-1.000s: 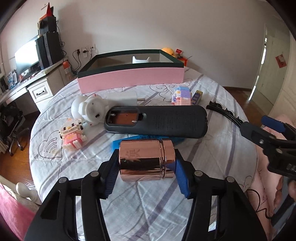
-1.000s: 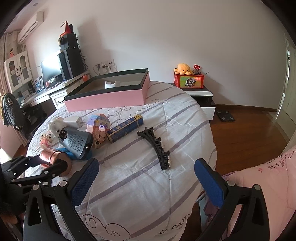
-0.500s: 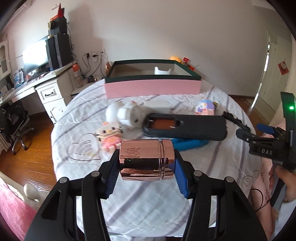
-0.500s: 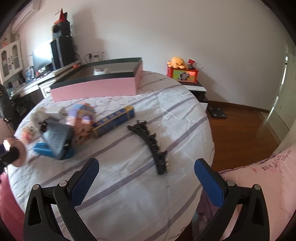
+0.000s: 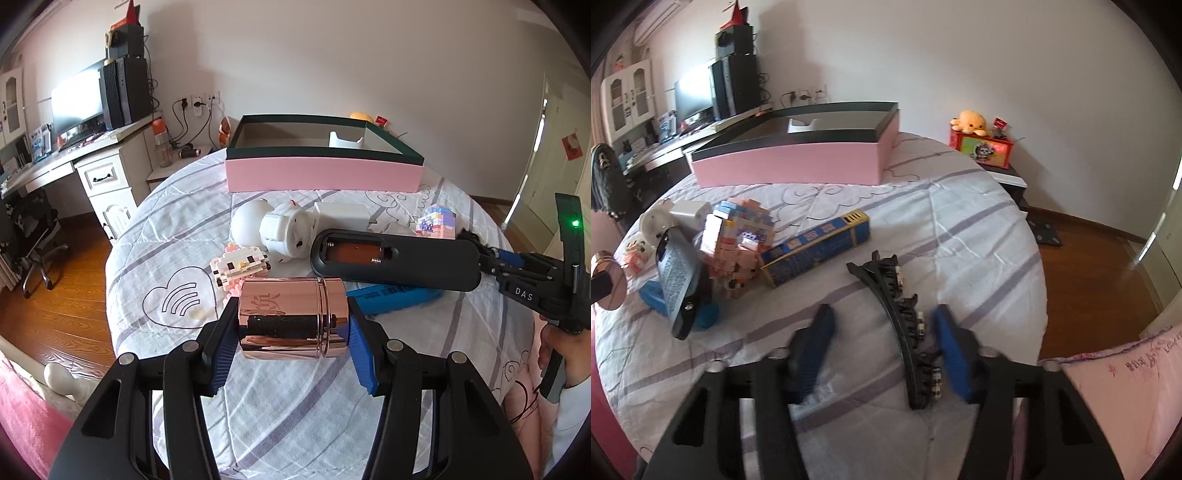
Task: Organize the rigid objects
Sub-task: 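Grasp the rose-gold cylinder with the left tool while the right tool grasps the black hair clip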
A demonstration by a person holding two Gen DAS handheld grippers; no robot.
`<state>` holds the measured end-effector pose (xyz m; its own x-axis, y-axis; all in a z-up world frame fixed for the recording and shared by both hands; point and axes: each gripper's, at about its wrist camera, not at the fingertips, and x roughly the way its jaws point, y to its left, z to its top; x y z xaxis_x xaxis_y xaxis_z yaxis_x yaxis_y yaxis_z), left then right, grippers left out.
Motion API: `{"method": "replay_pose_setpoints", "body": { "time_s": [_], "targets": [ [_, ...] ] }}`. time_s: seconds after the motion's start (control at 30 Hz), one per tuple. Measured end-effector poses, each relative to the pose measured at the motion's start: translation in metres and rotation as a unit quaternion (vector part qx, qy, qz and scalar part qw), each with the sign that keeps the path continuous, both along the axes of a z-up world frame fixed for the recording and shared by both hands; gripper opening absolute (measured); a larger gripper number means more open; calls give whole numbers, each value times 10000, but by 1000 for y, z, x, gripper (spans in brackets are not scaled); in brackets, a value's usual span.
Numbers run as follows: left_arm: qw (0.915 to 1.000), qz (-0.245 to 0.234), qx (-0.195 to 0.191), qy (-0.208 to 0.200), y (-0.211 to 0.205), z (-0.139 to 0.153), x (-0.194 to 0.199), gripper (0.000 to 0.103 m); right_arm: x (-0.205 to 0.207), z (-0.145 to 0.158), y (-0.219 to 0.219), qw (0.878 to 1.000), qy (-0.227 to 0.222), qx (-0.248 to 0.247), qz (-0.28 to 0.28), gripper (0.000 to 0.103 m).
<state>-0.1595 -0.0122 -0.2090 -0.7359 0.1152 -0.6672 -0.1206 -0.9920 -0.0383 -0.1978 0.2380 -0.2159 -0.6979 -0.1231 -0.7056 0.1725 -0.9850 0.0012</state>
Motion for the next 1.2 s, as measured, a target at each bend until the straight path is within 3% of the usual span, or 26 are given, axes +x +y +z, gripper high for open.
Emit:
{"method": "replay_pose_setpoints", "body": {
  "time_s": [0.07, 0.43, 0.53, 0.6, 0.67, 0.73, 0.83, 0.9, 0.93, 1.0, 1.2],
  "targets": [
    [10000, -35, 1, 1, 2, 0, -1, 55, -1, 0, -1, 9999, -24, -75, 120, 19],
    [9997, -175, 17, 158, 6, 13, 2, 55, 14, 19, 0, 9987, 101, -419, 256, 19],
    [9997, -183, -18, 146, 7, 13, 3, 55, 12, 15, -1, 9994, 67, -302, 173, 19],
    [9998, -188, 1, 92, 7, 10, 3, 55, 6, 4, -1, 9991, -215, -331, 184, 20],
    [9998, -189, -15, 55, 6, 9, 3, 55, 8, 0, -3, 9995, -124, -247, 140, 20],
    [9998, -168, -32, 52, 6, 8, 3, 55, 6, 1, -5, 9997, -100, -181, 105, 23],
    [9998, -172, -24, 91, 6, 10, 3, 55, -1, 2, -7, 9999, -104, -17, 59, 42],
    [9998, -177, -42, 94, 6, 10, 2, 55, -7, 0, -9, 9999, -104, 46, 107, 47],
    [9998, -184, -51, 91, 6, 10, 1, 55, -9, 0, -9, 9998, -121, 13, 153, 46],
    [9997, -206, -58, 81, 7, 10, 1, 55, -7, 1, -9, 9996, -117, -78, 226, 20],
    [9996, -259, -44, 146, 8, 15, -1, 55, -2, 7, -8, 9994, -68, -143, 299, 19]
  ]
}}
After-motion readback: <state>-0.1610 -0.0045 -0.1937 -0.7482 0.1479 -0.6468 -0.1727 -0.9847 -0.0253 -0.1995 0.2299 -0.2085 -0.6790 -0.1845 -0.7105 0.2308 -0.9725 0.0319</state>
